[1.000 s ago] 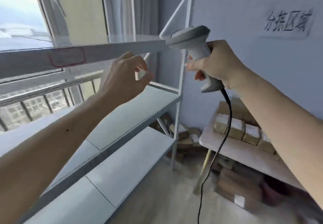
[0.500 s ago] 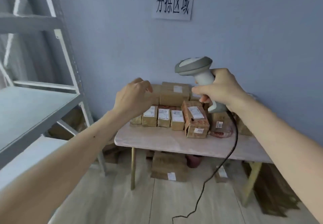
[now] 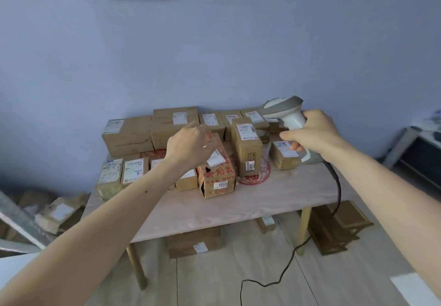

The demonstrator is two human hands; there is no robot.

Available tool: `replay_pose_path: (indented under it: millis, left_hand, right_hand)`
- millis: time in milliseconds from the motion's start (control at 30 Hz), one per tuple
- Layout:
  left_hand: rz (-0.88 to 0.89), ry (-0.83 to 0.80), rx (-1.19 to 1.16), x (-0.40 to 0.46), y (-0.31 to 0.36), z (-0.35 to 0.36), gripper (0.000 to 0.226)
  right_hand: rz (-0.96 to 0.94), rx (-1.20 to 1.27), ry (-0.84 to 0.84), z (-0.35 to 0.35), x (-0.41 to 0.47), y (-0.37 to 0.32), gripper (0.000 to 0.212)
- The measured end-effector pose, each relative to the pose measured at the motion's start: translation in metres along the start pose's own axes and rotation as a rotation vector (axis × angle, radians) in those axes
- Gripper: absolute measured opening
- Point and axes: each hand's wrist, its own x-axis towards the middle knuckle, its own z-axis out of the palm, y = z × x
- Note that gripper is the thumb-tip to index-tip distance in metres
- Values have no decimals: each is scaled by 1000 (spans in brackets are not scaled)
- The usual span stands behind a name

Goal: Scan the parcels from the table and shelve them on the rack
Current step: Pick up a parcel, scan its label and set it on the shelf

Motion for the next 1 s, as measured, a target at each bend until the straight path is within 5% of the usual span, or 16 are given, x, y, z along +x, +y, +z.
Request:
replay_pose_path:
  millis: [533,1000]
  left_hand:
    - [157,-157,-27,212,63,152,23]
    - [-193,-363,-62,285,156,336,24]
  right_hand:
    - [165,-165,177,-19,232,112,14]
    - [164,-207,-211,12,383,289,13]
